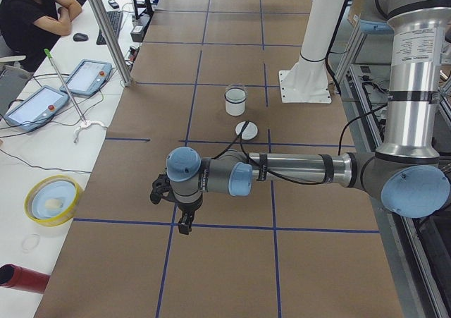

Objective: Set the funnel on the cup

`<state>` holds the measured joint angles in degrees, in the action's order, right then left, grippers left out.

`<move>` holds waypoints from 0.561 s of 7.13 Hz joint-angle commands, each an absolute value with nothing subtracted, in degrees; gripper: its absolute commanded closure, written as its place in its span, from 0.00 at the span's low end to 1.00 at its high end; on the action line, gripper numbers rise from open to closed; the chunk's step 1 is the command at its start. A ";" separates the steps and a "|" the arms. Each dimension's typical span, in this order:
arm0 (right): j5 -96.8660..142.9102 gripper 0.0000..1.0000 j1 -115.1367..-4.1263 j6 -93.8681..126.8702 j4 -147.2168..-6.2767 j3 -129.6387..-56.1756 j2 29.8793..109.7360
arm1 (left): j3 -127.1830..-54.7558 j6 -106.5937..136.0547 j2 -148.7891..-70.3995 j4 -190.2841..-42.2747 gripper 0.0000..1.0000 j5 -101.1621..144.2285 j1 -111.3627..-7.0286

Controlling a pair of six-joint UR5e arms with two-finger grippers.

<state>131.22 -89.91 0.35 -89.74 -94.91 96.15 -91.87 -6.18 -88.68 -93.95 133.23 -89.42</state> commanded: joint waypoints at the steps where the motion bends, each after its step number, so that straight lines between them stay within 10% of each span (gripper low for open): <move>1: 131.22 0.00 -89.91 0.35 -89.74 -94.92 96.15 | -91.85 -11.12 -88.86 -90.97 0.00 133.07 -90.70; 4: 131.22 0.00 -89.91 0.35 -89.74 -94.92 96.15 | -92.63 -12.04 -89.46 -87.21 0.00 133.50 -93.06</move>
